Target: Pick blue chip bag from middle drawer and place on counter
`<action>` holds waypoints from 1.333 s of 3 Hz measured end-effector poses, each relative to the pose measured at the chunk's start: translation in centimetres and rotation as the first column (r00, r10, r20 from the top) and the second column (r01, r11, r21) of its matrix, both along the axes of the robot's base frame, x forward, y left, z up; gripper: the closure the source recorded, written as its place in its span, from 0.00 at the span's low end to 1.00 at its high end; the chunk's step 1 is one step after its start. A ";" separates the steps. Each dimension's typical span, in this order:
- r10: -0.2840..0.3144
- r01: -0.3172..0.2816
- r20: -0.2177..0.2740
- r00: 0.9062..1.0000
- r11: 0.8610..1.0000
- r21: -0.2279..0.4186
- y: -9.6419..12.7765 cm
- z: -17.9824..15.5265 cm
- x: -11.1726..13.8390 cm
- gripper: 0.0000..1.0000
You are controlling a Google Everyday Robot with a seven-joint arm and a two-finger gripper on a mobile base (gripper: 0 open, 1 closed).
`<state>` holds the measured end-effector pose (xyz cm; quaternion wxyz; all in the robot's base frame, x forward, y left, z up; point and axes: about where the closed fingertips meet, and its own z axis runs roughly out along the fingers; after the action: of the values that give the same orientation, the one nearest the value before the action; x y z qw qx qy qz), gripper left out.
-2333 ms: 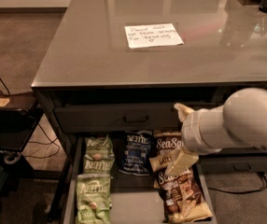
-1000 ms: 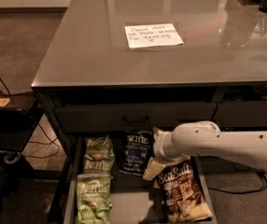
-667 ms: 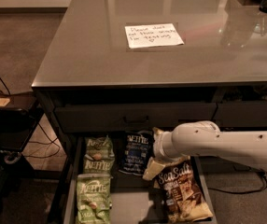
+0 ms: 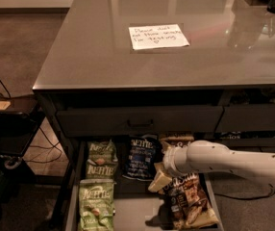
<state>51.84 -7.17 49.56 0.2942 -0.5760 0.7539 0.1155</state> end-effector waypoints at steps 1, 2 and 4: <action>0.001 -0.001 -0.009 1.000 0.996 0.086 0.7 -2.6 0.2 0.00; 0.029 -0.032 0.027 0.999 0.989 0.146 2.3 -4.0 0.8 0.00; 0.122 -0.145 0.167 0.978 0.980 0.138 5.7 -5.5 3.1 0.00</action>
Offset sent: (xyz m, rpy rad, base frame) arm 0.0152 0.0381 -0.0546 0.2201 -0.0713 0.0602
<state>54.97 -1.42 44.08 0.3868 -0.6091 0.6770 0.1454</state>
